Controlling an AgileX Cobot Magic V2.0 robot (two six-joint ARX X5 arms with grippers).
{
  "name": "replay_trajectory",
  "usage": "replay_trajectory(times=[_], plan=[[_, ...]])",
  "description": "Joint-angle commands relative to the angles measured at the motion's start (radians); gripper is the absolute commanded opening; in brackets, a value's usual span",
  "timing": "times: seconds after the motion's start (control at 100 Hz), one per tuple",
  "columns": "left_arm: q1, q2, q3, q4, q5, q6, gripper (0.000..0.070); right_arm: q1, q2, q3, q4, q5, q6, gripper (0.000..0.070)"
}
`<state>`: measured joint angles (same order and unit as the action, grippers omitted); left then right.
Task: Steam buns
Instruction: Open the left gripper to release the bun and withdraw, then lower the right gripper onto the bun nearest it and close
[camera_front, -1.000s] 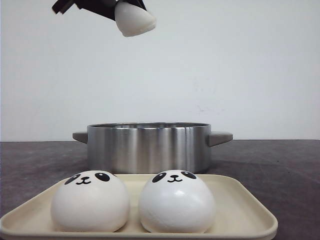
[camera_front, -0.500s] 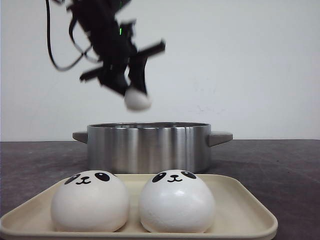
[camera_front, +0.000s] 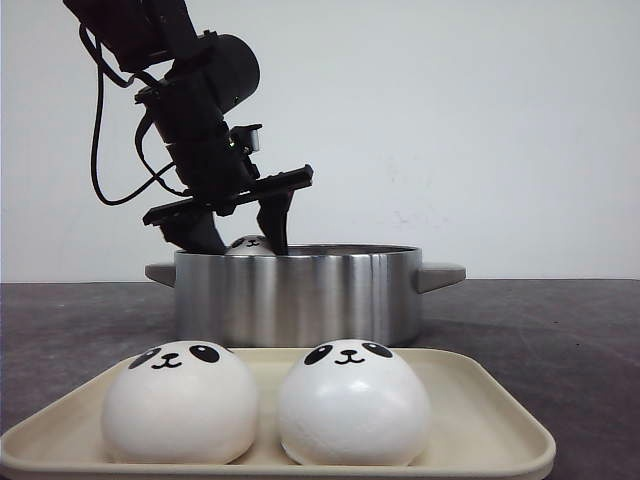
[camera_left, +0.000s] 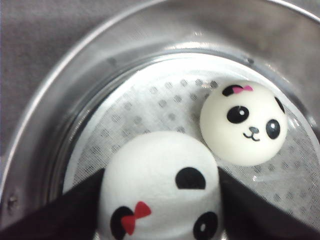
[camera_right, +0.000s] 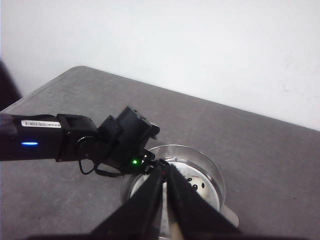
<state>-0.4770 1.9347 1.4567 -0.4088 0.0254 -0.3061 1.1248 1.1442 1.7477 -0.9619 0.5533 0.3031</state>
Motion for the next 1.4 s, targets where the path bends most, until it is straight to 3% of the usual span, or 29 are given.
replay_trajectory(times=[0.0,0.06,0.22,0.4,0.61,0.73,1.0,1.05,1.14,1.19,1.32,1.39], plan=[[-0.003,0.022,0.026,0.005,0.002,0.007,0.0609,0.012,0.012,0.019,0.003,0.005,0.0,0.0007],[-0.002,0.022,0.026,0.001,0.01,0.007,0.07,0.012,0.012,0.019,-0.006,0.005,0.0,0.0007],[-0.001,0.022,0.033,-0.006,0.032,0.007,0.07,0.012,0.012,0.018,-0.039,0.005,0.001,0.0007],[-0.002,0.003,0.116,-0.114,0.058,0.007,0.07,0.011,0.012,-0.002,-0.098,0.006,0.018,0.0007],[-0.02,-0.188,0.14,-0.151,0.077,0.007,0.07,0.011,0.012,-0.146,-0.159,-0.005,0.106,0.0007],[-0.04,-0.332,0.14,-0.196,0.077,0.007,0.07,0.011,0.012,-0.292,-0.098,-0.048,0.161,0.0007],[-0.109,-0.641,0.14,-0.373,0.076,0.056,0.07,0.011,0.013,-0.633,0.181,-0.249,0.347,0.001],[-0.12,-0.695,0.14,-0.399,0.076,0.056,0.07,0.011,0.014,-0.673,0.196,-0.266,0.382,0.0073],[-0.134,-0.788,0.14,-0.434,0.076,0.056,0.07,0.011,0.019,-0.727,0.202,-0.304,0.414,0.0365],[-0.137,-0.835,0.14,-0.452,0.076,0.056,0.07,0.011,0.019,-0.749,0.203,-0.32,0.42,0.047],[-0.138,-0.949,0.14,-0.491,0.074,0.055,0.07,0.011,0.028,-0.774,0.198,-0.344,0.43,0.0509],[-0.138,-0.998,0.14,-0.512,0.064,0.054,0.07,0.01,0.045,-0.774,0.199,-0.348,0.433,0.058]])
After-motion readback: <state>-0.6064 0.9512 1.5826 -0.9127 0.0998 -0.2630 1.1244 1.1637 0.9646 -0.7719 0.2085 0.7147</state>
